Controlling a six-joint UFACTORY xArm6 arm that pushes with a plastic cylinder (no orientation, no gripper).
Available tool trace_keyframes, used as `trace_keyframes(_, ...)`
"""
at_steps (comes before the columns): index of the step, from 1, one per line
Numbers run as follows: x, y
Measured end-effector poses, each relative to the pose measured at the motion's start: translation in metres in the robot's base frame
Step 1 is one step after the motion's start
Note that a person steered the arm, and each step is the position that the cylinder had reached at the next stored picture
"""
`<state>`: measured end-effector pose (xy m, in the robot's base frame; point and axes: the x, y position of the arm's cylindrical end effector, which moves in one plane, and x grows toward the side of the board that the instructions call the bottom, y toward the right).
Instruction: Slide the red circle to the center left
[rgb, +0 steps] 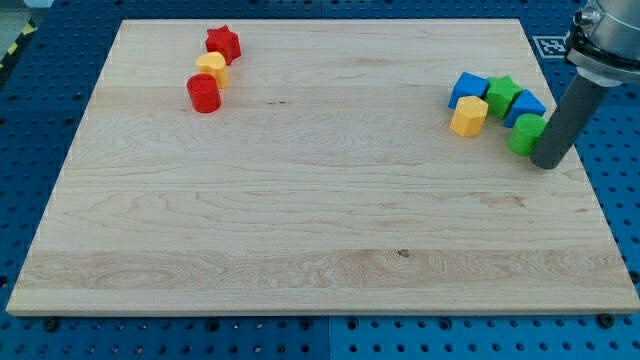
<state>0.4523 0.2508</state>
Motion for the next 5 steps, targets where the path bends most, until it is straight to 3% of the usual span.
trace_keyframes(1, -0.014, 0.0)
trace_keyframes(2, 0.002, -0.011)
trace_keyframes(3, 0.028, -0.045)
trace_keyframes(4, 0.028, -0.1)
trace_keyframes(5, 0.028, -0.104)
